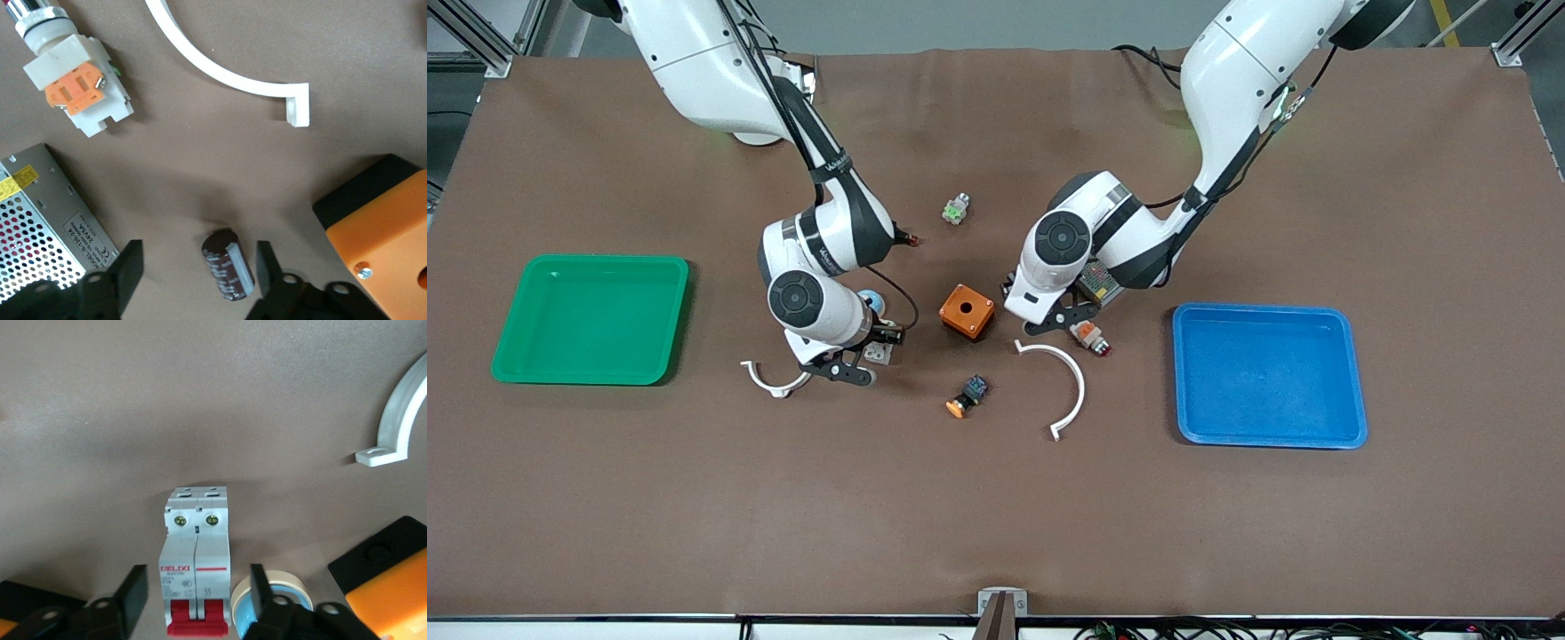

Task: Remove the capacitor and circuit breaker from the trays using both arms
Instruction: 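Lower and release the capacitor and breaker onto the table with both grippers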

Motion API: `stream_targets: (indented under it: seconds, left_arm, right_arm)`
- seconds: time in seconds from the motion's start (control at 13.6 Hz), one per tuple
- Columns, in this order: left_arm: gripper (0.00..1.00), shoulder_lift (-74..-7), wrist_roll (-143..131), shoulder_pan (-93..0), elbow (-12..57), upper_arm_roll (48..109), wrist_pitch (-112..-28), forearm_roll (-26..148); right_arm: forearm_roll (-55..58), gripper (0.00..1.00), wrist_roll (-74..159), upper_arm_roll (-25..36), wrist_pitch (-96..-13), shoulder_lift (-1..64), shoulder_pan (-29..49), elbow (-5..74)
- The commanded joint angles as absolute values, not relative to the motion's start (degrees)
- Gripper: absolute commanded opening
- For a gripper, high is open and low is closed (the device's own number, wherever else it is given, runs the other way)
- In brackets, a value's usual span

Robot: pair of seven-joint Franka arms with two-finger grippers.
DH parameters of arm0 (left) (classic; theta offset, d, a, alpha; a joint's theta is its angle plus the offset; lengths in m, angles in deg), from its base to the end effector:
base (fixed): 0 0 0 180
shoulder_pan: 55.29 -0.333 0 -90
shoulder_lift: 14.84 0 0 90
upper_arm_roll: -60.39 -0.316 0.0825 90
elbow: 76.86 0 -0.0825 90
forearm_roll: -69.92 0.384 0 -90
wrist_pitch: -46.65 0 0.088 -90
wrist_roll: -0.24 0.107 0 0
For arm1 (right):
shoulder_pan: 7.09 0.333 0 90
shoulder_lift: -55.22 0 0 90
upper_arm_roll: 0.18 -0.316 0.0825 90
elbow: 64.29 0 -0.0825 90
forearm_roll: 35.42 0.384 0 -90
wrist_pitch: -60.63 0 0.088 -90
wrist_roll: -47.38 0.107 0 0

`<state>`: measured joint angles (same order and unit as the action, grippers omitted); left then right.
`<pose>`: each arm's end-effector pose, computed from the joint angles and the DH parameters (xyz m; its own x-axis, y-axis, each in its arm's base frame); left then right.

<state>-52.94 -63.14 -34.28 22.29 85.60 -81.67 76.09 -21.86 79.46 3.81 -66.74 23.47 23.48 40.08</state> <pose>0.4758 -0.4552 0.2202 0.9349 0.2881 -0.2073 0.2954 -0.9554 0.0045 0.5621 0.2923 0.2207 0.9506 -0.2366 -0.2009 -0.2462 -0.9689 -0.0240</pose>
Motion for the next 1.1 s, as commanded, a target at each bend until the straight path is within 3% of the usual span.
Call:
stream_targets:
  seconds: [0.0,0.37,0.59,1.03]
  left_arm:
    - [1.0,-53.42,-64.8,-34.02,19.39,85.26,-81.67,77.4]
    - [1.0,-52.98,-64.71,-34.46,18.06,85.0,-81.23,77.4]
    - [1.0,-50.44,-64.19,-34.72,17.71,83.42,-80.27,78.18]
    - [1.0,-47.19,-57.0,-37.61,5.77,82.36,-64.2,87.57]
  right_arm:
    - [-20.39,1.0,79.9,4.65,-59.54,30.23,24.11,40.22]
    - [-21.35,1.0,78.33,5.18,-42.84,45.61,18.15,41.35]
    - [-27.58,1.0,71.84,5.18,-37.29,53.79,12.35,43.64]
    - [-33.66,1.0,53.23,5.09,-33.41,60.14,-0.04,43.38]
